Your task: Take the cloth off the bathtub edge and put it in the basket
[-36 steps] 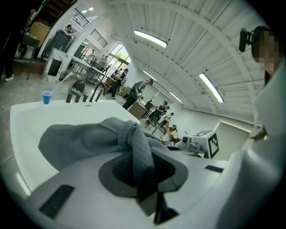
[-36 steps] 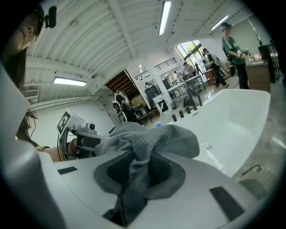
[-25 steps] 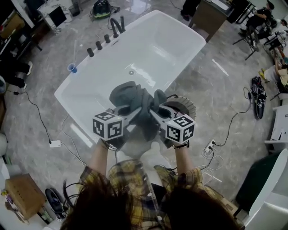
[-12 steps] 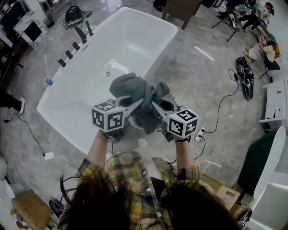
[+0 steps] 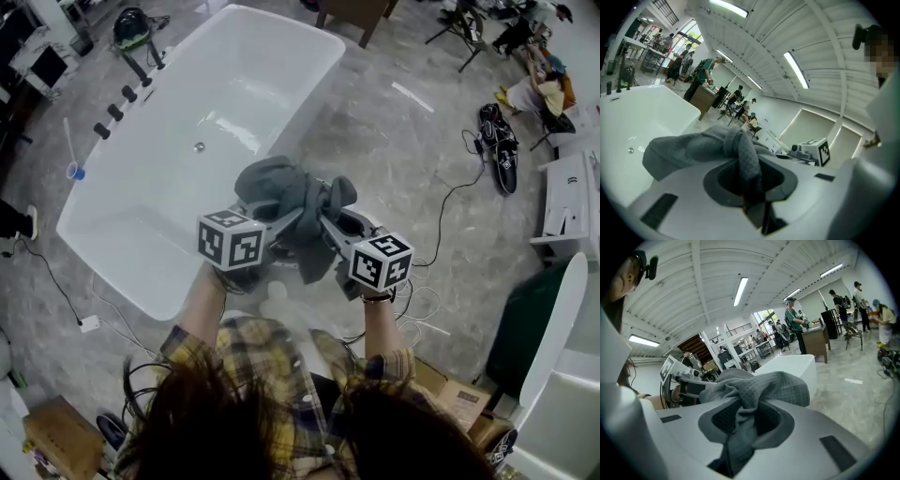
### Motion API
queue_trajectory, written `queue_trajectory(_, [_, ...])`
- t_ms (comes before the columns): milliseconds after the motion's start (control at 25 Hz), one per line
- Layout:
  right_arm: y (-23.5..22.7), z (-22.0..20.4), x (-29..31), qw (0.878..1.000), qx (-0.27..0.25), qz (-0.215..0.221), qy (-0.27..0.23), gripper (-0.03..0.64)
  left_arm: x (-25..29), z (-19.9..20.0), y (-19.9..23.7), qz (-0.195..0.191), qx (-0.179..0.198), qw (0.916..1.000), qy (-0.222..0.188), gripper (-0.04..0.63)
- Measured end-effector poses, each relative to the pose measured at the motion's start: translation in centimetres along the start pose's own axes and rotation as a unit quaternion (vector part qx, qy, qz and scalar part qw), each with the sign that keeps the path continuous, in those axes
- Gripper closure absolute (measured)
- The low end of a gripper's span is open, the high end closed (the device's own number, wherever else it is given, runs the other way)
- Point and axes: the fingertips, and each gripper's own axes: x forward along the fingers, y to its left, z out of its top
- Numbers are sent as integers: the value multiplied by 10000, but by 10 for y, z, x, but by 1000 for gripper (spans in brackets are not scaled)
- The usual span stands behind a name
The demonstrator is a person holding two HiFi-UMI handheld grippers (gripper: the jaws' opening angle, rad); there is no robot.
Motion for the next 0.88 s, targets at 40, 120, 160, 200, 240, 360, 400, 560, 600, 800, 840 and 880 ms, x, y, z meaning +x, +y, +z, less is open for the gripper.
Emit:
queue_trajectory(40, [-4, -4, -1, 10000, 31, -16, 49, 534, 5, -4, 1, 1, -30, 10000, 39, 523])
queue_trajectory(120, [-12, -14, -1, 9998, 105, -39, 133, 534, 13, -12, 5, -6, -150, 9998, 97, 523])
queue_trajectory(160, [-16, -18, 0, 9997, 147, -55, 172, 534, 16, -16, 7, -5, -213, 9997, 124, 523])
queue_trajectory(200, [-20, -23, 2, 9996, 192, -76, 212, 534, 20, -20, 11, 8, -260, 9995, 158, 523])
queue_trajectory(240, [-24, -29, 4, 9993, 241, -101, 257, 534, 24, -25, 14, 31, -293, 9994, 202, 523])
queue_trajectory(360, [-39, -49, 11, 9983, 382, -145, 421, 532, 37, -43, 27, 107, -420, 9985, 344, 523])
queue_trajectory(400, [-44, -56, 14, 9978, 430, -151, 471, 532, 42, -48, 33, 130, -478, 9980, 382, 523])
queue_trajectory(560, [-70, -81, 35, 9959, 623, -192, 624, 534, 63, -68, 63, 238, -704, 9958, 527, 523])
queue_trajectory(600, [-76, -88, 42, 9953, 677, -199, 663, 532, 68, -73, 72, 267, -779, 9950, 563, 523])
queue_trajectory(800, [-108, -127, 78, 9921, 859, -262, 876, 532, 91, -105, 120, 467, -1061, 9906, 732, 523])
queue_trajectory(840, [-114, -136, 85, 9913, 893, -277, 925, 534, 96, -113, 129, 517, -1094, 9896, 780, 523])
queue_trajectory(880, [-120, -147, 93, 9905, 934, -289, 972, 532, 100, -122, 139, 579, -1117, 9885, 835, 523])
